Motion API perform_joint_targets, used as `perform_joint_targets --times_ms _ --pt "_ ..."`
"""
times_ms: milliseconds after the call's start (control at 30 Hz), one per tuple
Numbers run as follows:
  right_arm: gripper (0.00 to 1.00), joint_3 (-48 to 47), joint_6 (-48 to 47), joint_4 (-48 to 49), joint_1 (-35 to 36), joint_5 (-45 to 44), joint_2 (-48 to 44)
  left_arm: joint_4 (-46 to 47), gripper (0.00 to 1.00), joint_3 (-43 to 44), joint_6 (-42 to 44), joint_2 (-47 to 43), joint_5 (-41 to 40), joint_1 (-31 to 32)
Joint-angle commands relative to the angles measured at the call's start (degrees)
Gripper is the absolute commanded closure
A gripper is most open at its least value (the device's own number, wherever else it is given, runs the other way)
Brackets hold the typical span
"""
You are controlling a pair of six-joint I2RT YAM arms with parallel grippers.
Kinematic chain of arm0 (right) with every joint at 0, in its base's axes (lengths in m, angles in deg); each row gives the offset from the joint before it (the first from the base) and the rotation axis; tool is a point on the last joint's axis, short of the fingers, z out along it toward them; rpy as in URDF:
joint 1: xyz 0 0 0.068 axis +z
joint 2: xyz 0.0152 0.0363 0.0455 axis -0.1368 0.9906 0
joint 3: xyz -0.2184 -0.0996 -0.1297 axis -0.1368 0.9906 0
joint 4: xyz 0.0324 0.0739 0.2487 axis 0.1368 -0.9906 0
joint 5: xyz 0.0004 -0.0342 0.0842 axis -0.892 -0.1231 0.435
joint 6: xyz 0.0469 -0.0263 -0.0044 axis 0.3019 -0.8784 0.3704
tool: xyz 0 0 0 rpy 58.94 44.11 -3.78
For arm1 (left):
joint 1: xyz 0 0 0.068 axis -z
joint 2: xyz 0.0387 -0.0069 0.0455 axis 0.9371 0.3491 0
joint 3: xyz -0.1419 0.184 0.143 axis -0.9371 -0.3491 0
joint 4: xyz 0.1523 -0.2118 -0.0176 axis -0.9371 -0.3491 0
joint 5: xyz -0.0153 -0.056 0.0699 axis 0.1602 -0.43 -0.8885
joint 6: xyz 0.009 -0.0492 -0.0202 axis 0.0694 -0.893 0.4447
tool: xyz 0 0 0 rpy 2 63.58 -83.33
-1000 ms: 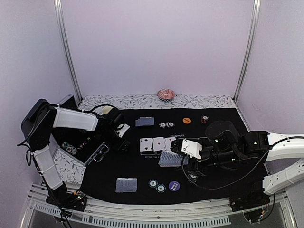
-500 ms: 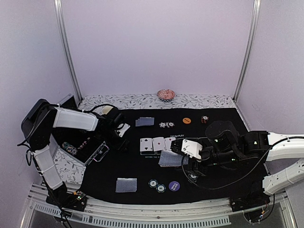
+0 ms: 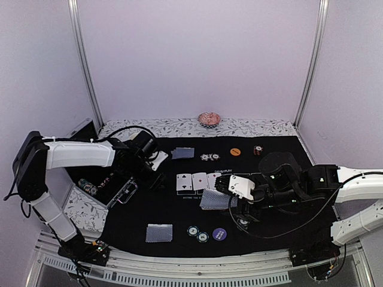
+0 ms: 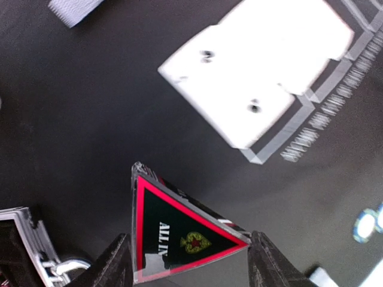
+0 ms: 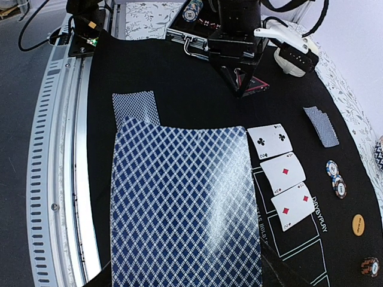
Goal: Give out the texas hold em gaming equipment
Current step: Pick up the all-in button from the poker table mat, then place the all-in button in the small blind area.
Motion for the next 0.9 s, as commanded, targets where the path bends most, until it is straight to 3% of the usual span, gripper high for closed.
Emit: perform_joint_targets --times_ms 0,167,300,567,867 --pt "0.43 -0.74 -0.16 1.02 -0.35 -1.40 -0.08 -5.05 0.69 2.17 -1.20 -3.53 0.74 7.04" --pt "0.43 0.30 -0.24 1.10 -0.42 -4.17 -1.26 -5.47 0.69 1.01 -1.52 -7.62 3.85 14.86" --pt "0.43 1.01 -0.04 1.11 -0.81 -5.84 -2.51 -0.21 0.68 -0.29 -2.24 -7.54 7.85 17.15" --pt "0.43 1.01 0.67 0.23 -0.93 -6.16 -5.29 5.37 0.70 6.34 -2.91 5.47 7.53 19.97" --pt "0.43 1.38 1.59 -1.44 -0.92 -6.92 -7.75 5.52 0.69 14.56 -2.29 17.10 4.93 24.49"
